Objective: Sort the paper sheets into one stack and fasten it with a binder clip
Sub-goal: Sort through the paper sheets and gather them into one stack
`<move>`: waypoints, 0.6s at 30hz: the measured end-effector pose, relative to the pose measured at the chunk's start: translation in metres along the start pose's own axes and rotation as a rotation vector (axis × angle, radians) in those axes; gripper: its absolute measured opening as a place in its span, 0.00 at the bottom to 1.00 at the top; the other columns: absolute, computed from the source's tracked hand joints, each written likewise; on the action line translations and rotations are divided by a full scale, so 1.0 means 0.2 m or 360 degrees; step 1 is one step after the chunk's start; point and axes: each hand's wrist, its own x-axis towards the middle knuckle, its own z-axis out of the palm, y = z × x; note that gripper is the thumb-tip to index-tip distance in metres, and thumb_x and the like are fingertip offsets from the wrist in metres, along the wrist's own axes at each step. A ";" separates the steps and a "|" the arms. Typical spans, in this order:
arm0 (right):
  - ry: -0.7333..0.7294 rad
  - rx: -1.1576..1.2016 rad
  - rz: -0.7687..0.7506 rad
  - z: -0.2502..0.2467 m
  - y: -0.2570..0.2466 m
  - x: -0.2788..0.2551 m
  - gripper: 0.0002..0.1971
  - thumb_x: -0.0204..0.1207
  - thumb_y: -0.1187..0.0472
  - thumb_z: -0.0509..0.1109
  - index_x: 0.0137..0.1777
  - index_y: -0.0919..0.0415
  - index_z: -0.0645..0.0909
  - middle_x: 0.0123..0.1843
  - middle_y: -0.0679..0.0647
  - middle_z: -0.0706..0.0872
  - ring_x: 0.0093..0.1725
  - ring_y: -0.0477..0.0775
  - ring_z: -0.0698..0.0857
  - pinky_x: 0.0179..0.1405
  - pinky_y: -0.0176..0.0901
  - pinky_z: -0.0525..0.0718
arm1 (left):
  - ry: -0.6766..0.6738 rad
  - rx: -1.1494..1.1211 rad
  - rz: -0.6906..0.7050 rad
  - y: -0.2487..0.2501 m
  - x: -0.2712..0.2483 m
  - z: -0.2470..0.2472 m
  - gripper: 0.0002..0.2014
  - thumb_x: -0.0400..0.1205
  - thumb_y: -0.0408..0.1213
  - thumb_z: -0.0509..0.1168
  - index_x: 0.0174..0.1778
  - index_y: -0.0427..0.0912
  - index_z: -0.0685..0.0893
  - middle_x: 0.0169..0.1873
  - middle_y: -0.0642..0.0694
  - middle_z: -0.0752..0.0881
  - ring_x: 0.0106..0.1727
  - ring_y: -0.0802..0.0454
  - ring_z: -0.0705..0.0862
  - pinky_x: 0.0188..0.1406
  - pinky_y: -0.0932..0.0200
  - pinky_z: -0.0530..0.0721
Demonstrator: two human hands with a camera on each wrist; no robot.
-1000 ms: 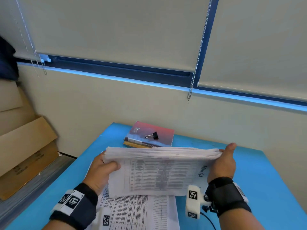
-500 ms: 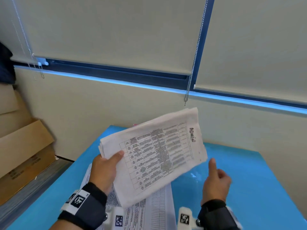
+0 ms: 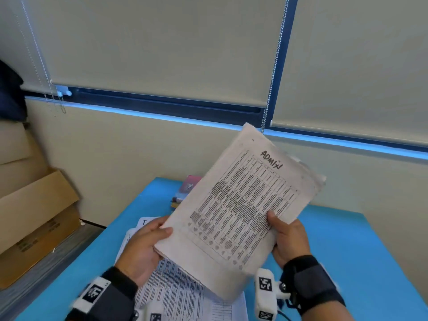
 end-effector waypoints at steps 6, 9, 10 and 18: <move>-0.0330 -0.0601 -0.0294 0.06 -0.11 -0.05 0.14 0.77 0.74 0.69 0.59 0.60 0.86 0.54 0.55 0.93 0.55 0.59 0.91 0.51 0.50 0.89 | -0.0235 0.0763 0.0037 0.12 0.06 0.08 0.22 0.65 0.38 0.79 0.52 0.36 0.83 0.46 0.42 0.93 0.45 0.48 0.92 0.40 0.59 0.88; -0.0397 -0.0723 -0.0405 0.13 -0.11 -0.08 0.13 0.77 0.72 0.71 0.58 0.59 0.87 0.53 0.53 0.93 0.55 0.56 0.91 0.57 0.57 0.87 | -0.0092 0.0762 0.0276 0.15 0.05 0.21 0.14 0.79 0.27 0.70 0.59 0.45 0.86 0.51 0.50 0.92 0.53 0.55 0.91 0.48 0.63 0.87; -0.0397 -0.0732 -0.0444 0.15 -0.12 -0.09 0.13 0.77 0.71 0.71 0.58 0.59 0.87 0.53 0.54 0.93 0.55 0.56 0.91 0.58 0.59 0.86 | -0.0035 0.0701 0.0341 0.16 0.05 0.24 0.14 0.80 0.26 0.68 0.58 0.46 0.86 0.50 0.52 0.92 0.53 0.57 0.90 0.49 0.64 0.86; -0.0388 -0.0765 -0.0395 0.13 -0.02 -0.11 0.17 0.66 0.59 0.74 0.56 0.57 0.87 0.51 0.54 0.93 0.52 0.57 0.91 0.49 0.52 0.88 | 0.0160 0.0449 0.0294 -0.03 0.04 0.20 0.15 0.79 0.24 0.68 0.57 0.46 0.86 0.49 0.49 0.93 0.55 0.47 0.90 0.59 0.47 0.85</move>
